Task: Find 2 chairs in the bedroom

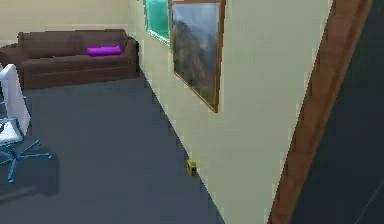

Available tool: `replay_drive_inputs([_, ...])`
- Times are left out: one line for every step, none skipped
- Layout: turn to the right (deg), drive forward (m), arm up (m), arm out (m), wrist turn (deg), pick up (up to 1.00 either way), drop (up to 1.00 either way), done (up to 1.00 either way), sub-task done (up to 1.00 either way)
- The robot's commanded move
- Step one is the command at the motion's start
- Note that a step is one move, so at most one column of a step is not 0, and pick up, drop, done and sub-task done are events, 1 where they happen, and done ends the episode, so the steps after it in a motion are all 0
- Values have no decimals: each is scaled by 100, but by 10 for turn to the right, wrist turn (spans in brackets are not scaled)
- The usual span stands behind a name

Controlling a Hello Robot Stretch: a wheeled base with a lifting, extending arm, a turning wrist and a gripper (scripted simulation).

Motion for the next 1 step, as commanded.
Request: replay_drive_inputs([-300, 0, 0, 0, 0, 0, 0, 0, 0])
